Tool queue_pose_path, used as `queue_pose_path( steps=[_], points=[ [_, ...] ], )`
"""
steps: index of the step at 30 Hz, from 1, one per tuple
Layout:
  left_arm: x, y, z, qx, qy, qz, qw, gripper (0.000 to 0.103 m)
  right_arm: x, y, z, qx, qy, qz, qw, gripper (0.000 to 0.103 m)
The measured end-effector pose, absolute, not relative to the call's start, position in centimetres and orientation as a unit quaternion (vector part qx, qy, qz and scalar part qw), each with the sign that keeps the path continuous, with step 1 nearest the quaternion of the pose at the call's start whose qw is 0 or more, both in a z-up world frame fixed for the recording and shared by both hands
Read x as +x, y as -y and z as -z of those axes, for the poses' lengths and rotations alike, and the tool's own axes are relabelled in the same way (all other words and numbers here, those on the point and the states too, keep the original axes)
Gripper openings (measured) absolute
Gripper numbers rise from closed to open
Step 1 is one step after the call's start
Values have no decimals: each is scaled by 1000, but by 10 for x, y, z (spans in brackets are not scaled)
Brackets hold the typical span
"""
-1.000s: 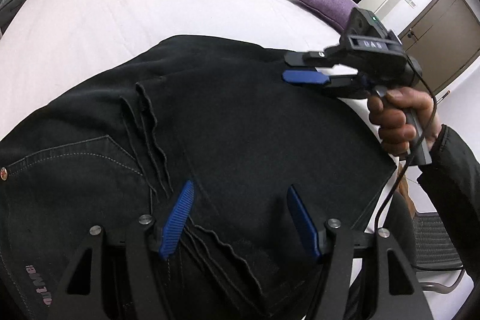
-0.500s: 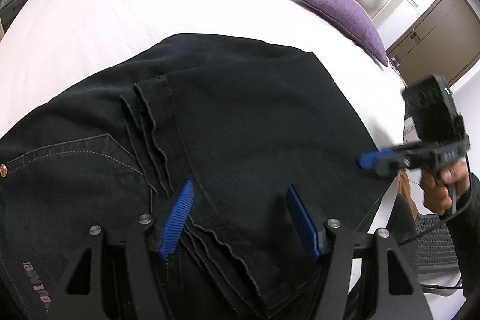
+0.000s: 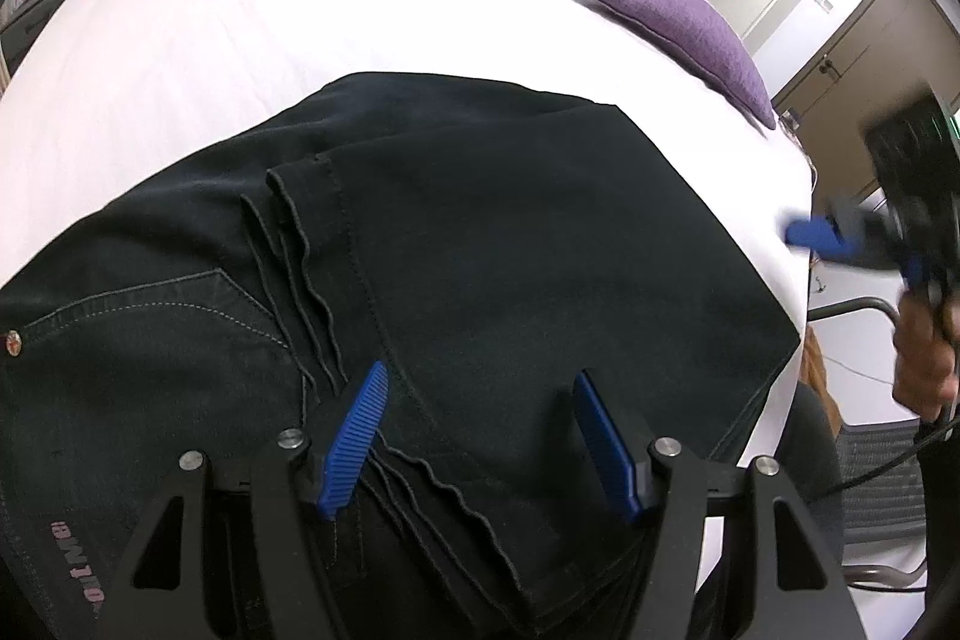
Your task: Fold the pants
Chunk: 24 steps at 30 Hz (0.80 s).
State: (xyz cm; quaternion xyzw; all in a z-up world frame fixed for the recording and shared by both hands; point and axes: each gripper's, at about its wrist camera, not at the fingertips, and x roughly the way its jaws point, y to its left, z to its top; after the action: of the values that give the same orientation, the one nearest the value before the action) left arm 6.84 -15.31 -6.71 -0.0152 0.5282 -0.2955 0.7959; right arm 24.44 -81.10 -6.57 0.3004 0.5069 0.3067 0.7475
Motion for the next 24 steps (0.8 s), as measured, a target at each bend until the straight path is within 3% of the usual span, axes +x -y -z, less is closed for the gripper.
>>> queue_pose_path(
  steps=[8,10,12,16,21,24],
  points=[
    [55,152,66,35,-521,284,804,66,344,709,141,353,-567,-339,663,35],
    [56,149,68,37,-526,279,803,66,353,696,156,337,-583,-330,662,28],
    [58,145,69,27,-528,283,800,66,360,702,163,350,-579,-319,663,11],
    [58,145,69,35,-527,281,802,66,364,760,164,391,-544,-231,705,0],
    [56,146,70,37,-526,278,803,66,333,827,136,417,-492,-87,759,2],
    [57,148,70,40,-526,275,804,66,302,813,116,438,-473,-158,748,8]
  ],
)
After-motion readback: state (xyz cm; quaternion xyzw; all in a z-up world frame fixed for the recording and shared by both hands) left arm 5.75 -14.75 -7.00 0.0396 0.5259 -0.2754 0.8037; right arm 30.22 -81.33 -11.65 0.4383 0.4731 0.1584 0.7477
